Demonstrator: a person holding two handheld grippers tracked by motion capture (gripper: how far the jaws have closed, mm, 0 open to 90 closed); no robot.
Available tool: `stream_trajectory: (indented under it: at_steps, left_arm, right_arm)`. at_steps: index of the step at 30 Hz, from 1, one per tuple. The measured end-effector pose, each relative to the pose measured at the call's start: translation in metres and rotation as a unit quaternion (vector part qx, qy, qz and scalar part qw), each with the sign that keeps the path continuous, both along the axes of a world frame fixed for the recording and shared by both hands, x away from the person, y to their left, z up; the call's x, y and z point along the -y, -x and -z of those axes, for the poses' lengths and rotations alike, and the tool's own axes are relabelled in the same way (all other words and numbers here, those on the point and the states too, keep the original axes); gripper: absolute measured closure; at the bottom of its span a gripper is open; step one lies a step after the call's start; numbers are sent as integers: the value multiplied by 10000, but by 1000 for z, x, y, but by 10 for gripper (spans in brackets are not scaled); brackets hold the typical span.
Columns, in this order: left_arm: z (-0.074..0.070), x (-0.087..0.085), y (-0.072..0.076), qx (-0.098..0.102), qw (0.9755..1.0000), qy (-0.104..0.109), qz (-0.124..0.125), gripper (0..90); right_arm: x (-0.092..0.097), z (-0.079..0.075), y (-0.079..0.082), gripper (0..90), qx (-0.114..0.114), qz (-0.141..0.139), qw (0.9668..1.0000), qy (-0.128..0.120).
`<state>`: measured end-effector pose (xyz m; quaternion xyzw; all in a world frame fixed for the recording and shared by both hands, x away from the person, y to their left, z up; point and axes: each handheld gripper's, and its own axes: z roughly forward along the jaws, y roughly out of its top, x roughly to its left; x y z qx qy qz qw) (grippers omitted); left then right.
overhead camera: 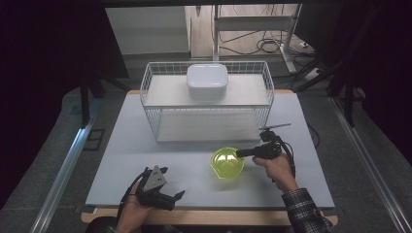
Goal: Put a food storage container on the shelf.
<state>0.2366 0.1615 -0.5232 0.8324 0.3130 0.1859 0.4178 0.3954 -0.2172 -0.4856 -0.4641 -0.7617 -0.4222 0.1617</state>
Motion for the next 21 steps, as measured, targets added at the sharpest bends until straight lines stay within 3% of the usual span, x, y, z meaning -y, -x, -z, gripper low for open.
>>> stream_trajectory:
  at_steps: [10, 14, 21]
  left_arm:
    - [0, -1, 0, 7, 10000, 21, -19, 26]
    - [-3, -4, 0, -6, 9998, 156, -82, 22]
    - [-4, -6, -1, -24, 9997, 207, -111, 21]
  right_arm:
    - [3, -12, 6, 820, 74, 123, 9992, -381]
    - [3, -30, 13, 820, 161, 172, 9973, -699]
    - [-3, -60, 20, 819, 347, 165, 9956, -860]
